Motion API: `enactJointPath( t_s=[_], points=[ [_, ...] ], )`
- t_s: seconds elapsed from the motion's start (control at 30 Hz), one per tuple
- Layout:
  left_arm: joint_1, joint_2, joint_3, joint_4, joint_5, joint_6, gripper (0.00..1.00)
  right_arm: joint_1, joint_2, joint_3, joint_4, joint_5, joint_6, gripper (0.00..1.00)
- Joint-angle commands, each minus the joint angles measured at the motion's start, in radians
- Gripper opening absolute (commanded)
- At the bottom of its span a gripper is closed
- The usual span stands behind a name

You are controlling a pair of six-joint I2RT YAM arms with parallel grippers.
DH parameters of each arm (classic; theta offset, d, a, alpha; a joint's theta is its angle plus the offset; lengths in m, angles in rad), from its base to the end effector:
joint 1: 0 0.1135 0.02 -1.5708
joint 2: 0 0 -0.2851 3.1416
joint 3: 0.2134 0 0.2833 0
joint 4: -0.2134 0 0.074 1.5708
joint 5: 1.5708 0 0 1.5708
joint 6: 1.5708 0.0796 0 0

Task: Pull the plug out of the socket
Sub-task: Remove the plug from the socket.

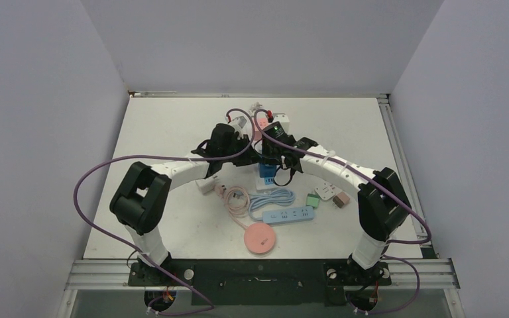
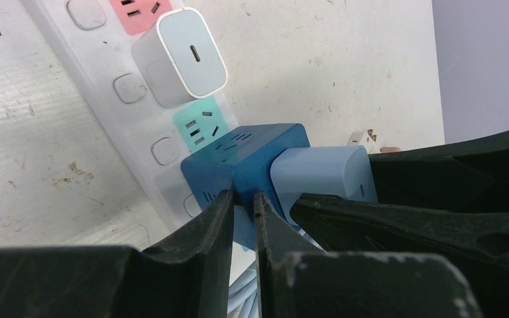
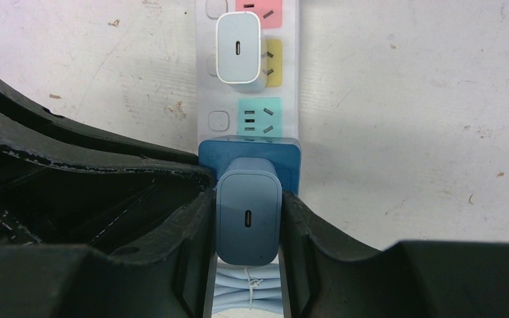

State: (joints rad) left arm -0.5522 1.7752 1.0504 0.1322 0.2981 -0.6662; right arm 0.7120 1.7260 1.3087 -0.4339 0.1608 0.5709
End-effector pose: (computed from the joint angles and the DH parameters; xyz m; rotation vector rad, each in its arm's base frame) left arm 0.3704 -0.2557 0.1702 0.0527 2.3171 -0.9881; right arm 0.3430 0.2792 0.2231 -0.0984 2.4438 0.3924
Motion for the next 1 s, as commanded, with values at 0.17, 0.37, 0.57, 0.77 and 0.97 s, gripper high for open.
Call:
enactJointPath(
  t_s=[0.17, 0.37, 0.57, 0.77, 0.97],
  points=[
    [-0.049, 0.116, 0.006, -0.223, -0.068, 0.106, 0.08, 0.01, -0.003, 0.083, 0.038, 0.008, -0.003, 0.05],
    [-0.064, 0.14, 0.034, -0.261, -0.108, 0.143, 0.08, 0.002, -0.047, 0.058, 0.038, 0.06, -0.003, 0.05],
    [-0.082, 0.167, 0.057, -0.29, -0.144, 0.175, 0.08, -0.082, -0.104, 0.001, 0.072, -0.044, 0.037, 0.05],
    [-0.099, 0.178, 0.068, -0.302, -0.167, 0.193, 0.06, -0.111, -0.164, -0.037, 0.106, -0.074, 0.03, 0.05],
    [-0.109, 0.204, 0.086, -0.317, -0.177, 0.206, 0.06, -0.076, -0.2, -0.024, 0.078, 0.02, -0.003, 0.05]
  ],
)
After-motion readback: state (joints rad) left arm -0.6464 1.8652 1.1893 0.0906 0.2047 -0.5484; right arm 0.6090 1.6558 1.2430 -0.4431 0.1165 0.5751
